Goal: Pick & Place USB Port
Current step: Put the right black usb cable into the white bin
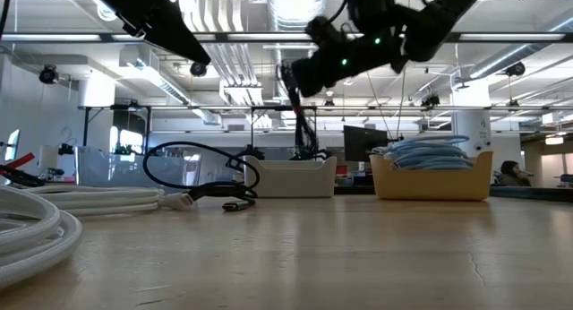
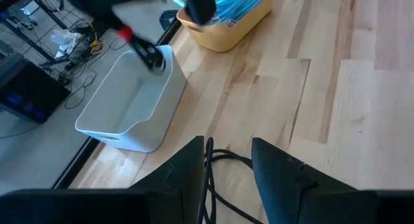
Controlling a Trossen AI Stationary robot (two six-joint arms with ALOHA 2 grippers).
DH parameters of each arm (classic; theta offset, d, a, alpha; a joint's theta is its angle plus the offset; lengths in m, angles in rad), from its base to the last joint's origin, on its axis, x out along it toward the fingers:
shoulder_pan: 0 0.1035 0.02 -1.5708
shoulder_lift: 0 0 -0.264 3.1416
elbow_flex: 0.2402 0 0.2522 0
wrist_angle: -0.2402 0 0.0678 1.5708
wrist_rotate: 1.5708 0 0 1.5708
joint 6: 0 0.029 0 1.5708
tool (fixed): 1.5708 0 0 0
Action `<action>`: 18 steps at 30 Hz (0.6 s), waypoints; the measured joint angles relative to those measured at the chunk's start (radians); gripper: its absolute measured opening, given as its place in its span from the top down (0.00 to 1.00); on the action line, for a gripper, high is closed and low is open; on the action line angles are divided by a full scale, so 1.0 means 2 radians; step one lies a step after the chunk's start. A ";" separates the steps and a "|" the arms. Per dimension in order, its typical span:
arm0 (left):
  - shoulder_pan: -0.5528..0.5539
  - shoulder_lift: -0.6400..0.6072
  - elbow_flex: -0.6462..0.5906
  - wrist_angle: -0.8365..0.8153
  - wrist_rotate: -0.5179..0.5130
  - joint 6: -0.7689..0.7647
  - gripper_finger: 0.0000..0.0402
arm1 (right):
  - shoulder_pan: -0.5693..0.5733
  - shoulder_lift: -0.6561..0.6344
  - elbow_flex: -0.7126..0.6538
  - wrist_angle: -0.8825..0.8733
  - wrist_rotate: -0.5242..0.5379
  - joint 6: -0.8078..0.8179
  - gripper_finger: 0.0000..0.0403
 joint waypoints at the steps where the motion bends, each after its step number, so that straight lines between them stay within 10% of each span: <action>1: 0.000 0.000 0.000 0.000 0.000 0.000 0.67 | 0.000 0.014 0.006 -0.003 0.000 -0.009 0.97; 18: 0.001 0.000 0.000 -0.003 0.002 0.000 0.67 | -0.004 0.087 0.092 -0.028 0.130 -0.018 0.97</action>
